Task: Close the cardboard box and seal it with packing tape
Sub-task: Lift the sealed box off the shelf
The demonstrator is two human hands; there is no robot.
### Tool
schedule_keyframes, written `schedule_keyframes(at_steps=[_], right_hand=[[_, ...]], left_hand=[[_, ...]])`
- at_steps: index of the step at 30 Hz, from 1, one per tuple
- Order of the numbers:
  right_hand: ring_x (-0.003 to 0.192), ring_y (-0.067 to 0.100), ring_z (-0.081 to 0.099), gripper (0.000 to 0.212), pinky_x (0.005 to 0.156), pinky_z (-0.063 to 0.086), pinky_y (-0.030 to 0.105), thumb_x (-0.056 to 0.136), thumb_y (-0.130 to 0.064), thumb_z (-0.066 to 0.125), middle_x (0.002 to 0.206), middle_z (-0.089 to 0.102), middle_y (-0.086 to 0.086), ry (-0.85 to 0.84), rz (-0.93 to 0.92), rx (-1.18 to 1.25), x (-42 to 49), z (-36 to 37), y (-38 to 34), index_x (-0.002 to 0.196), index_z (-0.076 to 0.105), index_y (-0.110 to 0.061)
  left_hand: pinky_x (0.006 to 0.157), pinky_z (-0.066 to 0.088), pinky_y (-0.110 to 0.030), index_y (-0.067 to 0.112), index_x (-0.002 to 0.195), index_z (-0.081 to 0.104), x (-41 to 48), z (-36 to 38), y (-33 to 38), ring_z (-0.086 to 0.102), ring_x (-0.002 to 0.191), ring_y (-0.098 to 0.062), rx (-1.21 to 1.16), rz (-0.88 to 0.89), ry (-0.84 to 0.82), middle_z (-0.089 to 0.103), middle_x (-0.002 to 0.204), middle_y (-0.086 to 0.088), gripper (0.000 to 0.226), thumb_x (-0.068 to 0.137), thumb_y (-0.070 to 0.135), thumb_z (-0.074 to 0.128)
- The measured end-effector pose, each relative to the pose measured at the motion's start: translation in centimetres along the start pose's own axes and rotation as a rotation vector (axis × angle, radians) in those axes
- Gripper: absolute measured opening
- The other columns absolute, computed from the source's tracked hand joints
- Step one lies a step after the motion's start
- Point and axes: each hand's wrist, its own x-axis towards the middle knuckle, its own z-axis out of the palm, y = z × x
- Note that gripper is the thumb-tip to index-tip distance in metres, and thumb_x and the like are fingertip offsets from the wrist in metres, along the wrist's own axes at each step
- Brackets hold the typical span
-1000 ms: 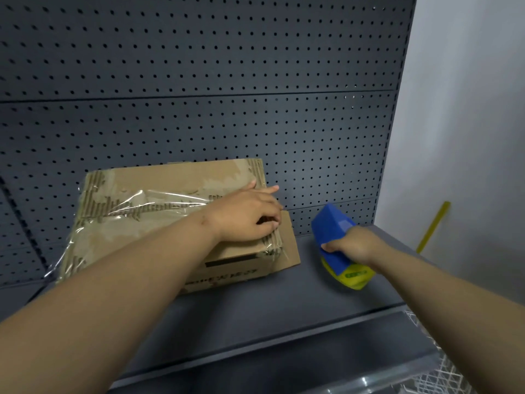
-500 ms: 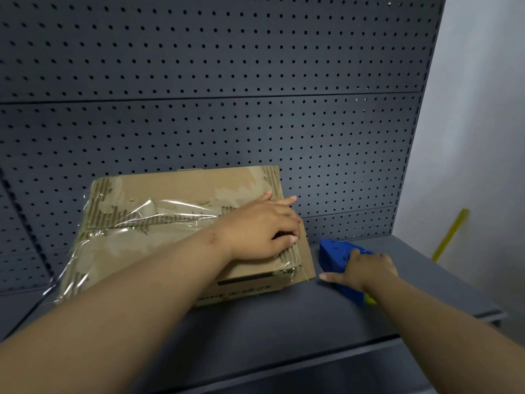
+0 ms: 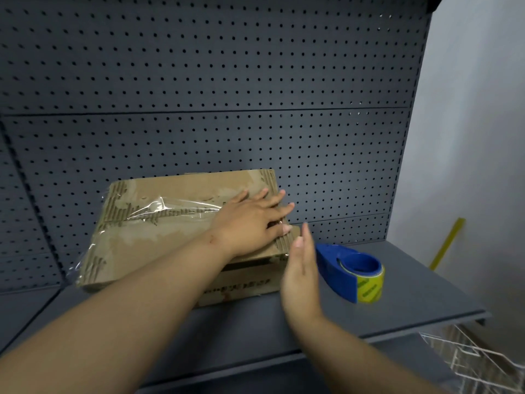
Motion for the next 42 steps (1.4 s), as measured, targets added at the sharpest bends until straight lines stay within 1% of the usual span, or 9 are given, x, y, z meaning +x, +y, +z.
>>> schedule_keyframes(at_steps=[7,13,19,24,30,34,37,40,42], right_hand=[[0.134,0.014,0.032,0.045,0.08,0.01,-0.014,0.1,-0.022,0.026,0.148,0.037,0.006,0.139,-0.012,-0.127,-0.7,2.5,0.4,0.143,0.029,-0.01],[0.108,0.024,0.056,0.046,0.078,0.035,0.017,0.1,-0.029,0.022,0.115,0.061,0.01,0.112,-0.031,-0.211,-0.7,1.7,0.4,0.123,0.051,-0.003],[0.104,0.03,0.056,0.045,0.078,0.035,0.024,0.101,-0.026,0.02,0.114,0.06,0.018,0.106,0.058,-0.214,-0.5,1.8,-0.7,0.117,0.052,0.001],[0.106,0.03,0.054,0.043,0.077,0.035,0.027,0.101,-0.026,0.018,0.117,0.058,0.018,0.106,0.164,-0.192,-0.9,1.9,-1.4,0.12,0.049,-0.002],[0.123,0.031,0.046,0.049,0.096,0.037,0.034,0.101,-0.03,0.017,0.135,0.05,0.014,0.035,0.226,-0.246,-2.2,1.0,-1.3,0.136,0.04,-0.006],[0.132,0.031,0.037,0.056,0.107,0.027,0.039,0.099,-0.043,0.018,0.143,0.043,0.015,-0.098,0.466,-0.187,-4.0,-2.0,-0.3,0.138,0.04,-0.009],[0.136,0.027,0.032,0.088,0.114,0.021,0.041,0.08,-0.076,0.021,0.148,0.037,0.007,-0.197,0.693,-0.094,-3.8,-4.4,-0.5,0.142,0.037,-0.016],[0.134,0.023,0.036,0.121,0.112,0.026,0.047,0.046,-0.098,0.028,0.148,0.037,0.001,-0.156,0.661,-0.09,1.0,-6.8,1.3,0.142,0.035,-0.024],[0.118,0.026,0.05,0.109,0.1,0.039,0.044,0.059,-0.092,0.026,0.132,0.052,0.011,-0.151,0.684,-0.091,2.6,-7.1,-2.3,0.138,0.038,-0.018]], left_hand=[[0.115,-0.001,-0.031,0.033,0.147,0.017,-3.8,-0.9,-0.6,0.001,0.145,-0.011,-0.175,-0.155,0.034,0.004,0.157,0.008,0.051,0.098,0.048,0.021],[0.116,0.007,-0.046,0.024,0.144,0.032,-11.8,-1.8,-7.3,0.015,0.144,-0.022,-0.043,-0.684,0.411,0.024,0.155,-0.001,0.053,0.098,0.046,0.017],[0.087,0.037,-0.039,0.012,0.129,0.049,-15.4,0.5,-7.5,0.049,0.117,-0.033,-0.637,-1.022,0.613,0.055,0.127,-0.015,0.055,0.099,0.043,0.015],[0.08,0.044,-0.042,0.005,0.118,0.058,-14.9,2.3,-6.6,0.058,0.1,-0.038,-0.542,-1.197,0.821,0.063,0.109,-0.021,0.061,0.1,0.041,0.011],[0.085,0.046,-0.046,0.006,0.121,0.056,-15.5,3.6,-5.8,0.057,0.102,-0.039,-0.556,-1.214,0.857,0.063,0.111,-0.021,0.067,0.097,0.047,0.008],[0.102,0.038,-0.051,0.014,0.13,0.051,-18.1,6.1,-3.9,0.049,0.12,-0.037,-0.91,-1.243,0.826,0.056,0.128,-0.018,0.071,0.093,0.059,0.011],[0.104,0.034,-0.047,0.013,0.123,0.055,-19.8,5.6,-2.9,0.048,0.12,-0.035,-1.268,-1.277,0.747,0.054,0.13,-0.018,0.071,0.092,0.061,0.014],[0.09,0.044,-0.048,0.011,0.109,0.062,-21.0,3.2,-3.2,0.059,0.102,-0.035,-1.702,-1.233,0.549,0.067,0.106,-0.019,0.083,0.084,0.073,0.012],[0.074,0.049,-0.043,0.012,0.097,0.067,-21.2,1.8,-4.0,0.062,0.089,-0.033,-1.775,-1.165,0.49,0.073,0.082,-0.017,0.086,0.081,0.076,0.012]])
